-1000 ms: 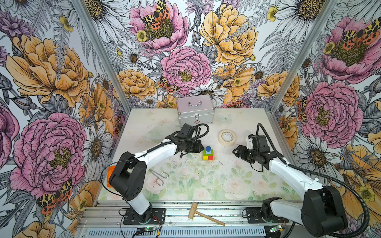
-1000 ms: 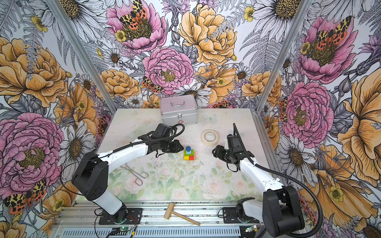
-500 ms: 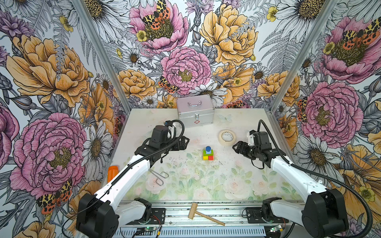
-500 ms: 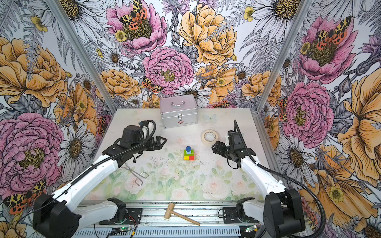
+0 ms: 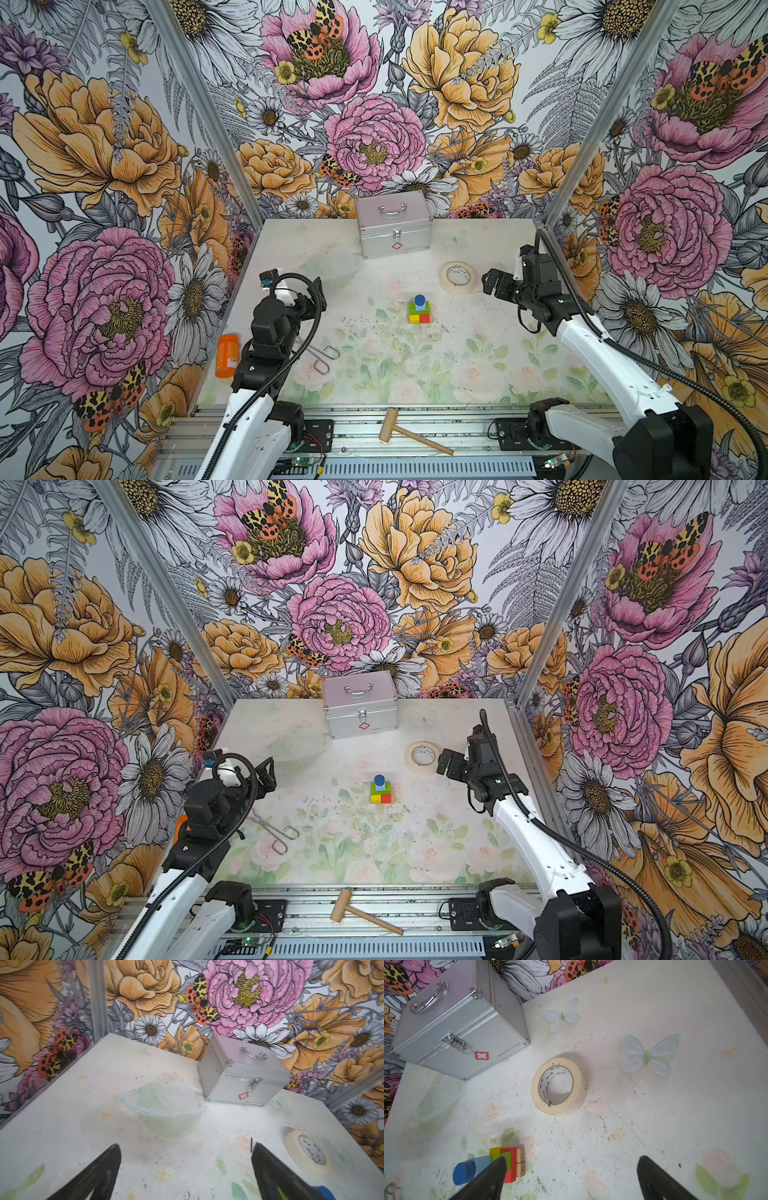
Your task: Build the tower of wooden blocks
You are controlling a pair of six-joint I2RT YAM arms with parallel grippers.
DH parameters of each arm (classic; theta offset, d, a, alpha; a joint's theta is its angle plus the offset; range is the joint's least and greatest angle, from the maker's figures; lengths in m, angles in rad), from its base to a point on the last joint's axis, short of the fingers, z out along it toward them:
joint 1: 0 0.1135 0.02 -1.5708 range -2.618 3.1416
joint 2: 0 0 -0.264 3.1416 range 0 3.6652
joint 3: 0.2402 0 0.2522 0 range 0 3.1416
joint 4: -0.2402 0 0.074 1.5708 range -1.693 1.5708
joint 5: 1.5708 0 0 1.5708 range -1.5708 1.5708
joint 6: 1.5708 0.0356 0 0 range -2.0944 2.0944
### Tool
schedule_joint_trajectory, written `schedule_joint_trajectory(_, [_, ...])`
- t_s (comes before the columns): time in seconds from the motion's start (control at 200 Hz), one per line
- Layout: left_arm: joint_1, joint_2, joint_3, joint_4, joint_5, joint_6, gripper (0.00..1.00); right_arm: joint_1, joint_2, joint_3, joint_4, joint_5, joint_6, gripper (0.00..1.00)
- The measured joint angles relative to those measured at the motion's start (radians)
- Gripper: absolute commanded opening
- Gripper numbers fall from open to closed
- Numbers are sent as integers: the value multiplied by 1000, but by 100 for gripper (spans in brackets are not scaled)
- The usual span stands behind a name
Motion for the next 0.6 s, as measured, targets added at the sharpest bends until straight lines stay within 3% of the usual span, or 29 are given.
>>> schedule_joint_trajectory(0.14, [9, -31, -174, 151, -138, 10, 99, 0, -125, -116, 138, 103, -73, 100])
schedule_joint_trajectory(0.275, [19, 40, -209, 243, -221, 46, 99, 0, -227, -264, 296, 186, -145, 100])
schedule_joint_trajectory(0.6, [78, 264, -209, 496, -256, 148, 99, 0, -187, -401, 553, 327, -248, 100])
